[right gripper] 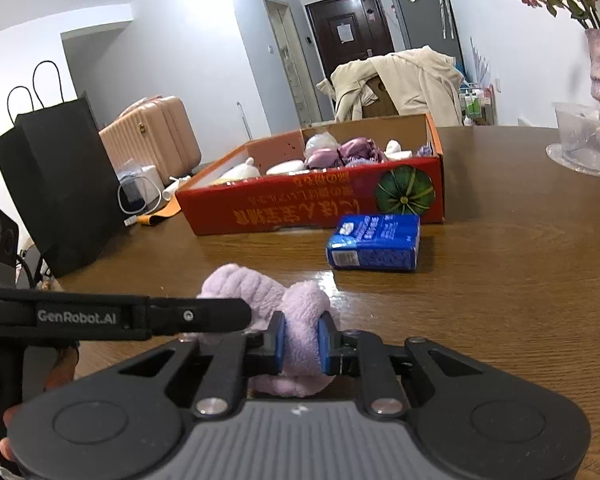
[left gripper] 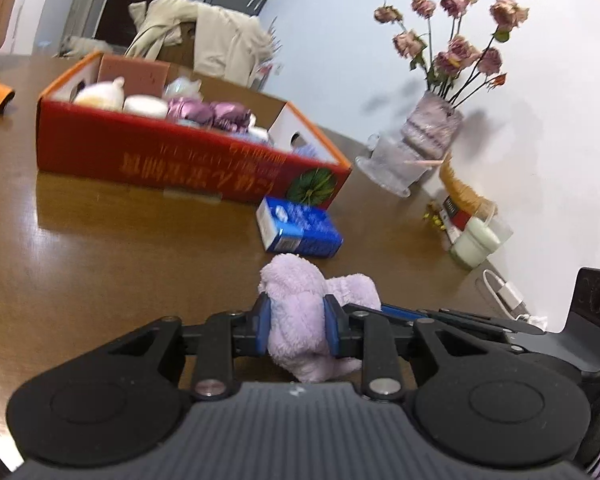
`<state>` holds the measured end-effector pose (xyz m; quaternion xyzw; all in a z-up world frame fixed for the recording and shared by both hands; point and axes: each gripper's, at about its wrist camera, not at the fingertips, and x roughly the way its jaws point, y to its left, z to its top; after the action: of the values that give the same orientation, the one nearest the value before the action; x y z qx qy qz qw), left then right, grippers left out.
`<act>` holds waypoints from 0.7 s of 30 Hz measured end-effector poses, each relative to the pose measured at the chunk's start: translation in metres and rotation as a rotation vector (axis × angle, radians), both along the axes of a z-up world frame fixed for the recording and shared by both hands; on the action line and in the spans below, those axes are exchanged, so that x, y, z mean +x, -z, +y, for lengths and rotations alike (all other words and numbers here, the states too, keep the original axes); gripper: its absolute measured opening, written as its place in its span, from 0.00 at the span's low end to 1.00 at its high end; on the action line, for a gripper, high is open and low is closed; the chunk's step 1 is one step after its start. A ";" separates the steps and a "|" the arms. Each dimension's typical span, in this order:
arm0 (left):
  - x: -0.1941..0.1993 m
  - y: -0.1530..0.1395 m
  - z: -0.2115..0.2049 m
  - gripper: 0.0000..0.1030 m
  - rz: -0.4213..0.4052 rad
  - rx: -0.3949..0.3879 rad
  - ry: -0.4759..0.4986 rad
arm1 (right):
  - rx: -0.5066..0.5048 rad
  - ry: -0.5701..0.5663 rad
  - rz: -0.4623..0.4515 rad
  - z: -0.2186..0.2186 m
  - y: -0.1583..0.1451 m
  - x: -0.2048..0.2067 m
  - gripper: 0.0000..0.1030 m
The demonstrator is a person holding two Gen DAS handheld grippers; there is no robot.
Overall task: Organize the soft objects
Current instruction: 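Close both grippers together on the lilac towel and lift it, then carry the lilac towel into the box and open both grippers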
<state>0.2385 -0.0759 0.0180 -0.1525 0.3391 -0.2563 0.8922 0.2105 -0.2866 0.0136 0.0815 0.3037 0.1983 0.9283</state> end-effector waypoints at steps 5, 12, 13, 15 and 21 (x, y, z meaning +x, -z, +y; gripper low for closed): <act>0.034 -0.044 0.002 0.27 -0.124 -0.035 0.034 | -0.087 0.006 -0.157 0.004 -0.053 0.019 0.16; 0.169 -0.068 -0.020 0.26 -0.114 0.023 0.010 | -0.223 0.011 -0.175 0.007 -0.091 0.156 0.16; 0.189 -0.065 -0.024 0.26 -0.098 0.033 -0.001 | -0.240 0.015 -0.158 0.008 -0.089 0.178 0.15; 0.236 -0.048 -0.028 0.27 -0.006 0.015 -0.010 | -0.273 0.027 -0.098 0.006 -0.080 0.222 0.15; 0.304 0.001 -0.039 0.27 0.153 0.079 -0.034 | -0.423 0.027 0.027 0.015 -0.035 0.296 0.16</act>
<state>0.5424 -0.1153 0.0166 -0.1418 0.4133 -0.2151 0.8734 0.5068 -0.2713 0.0483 -0.1083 0.3499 0.1165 0.9232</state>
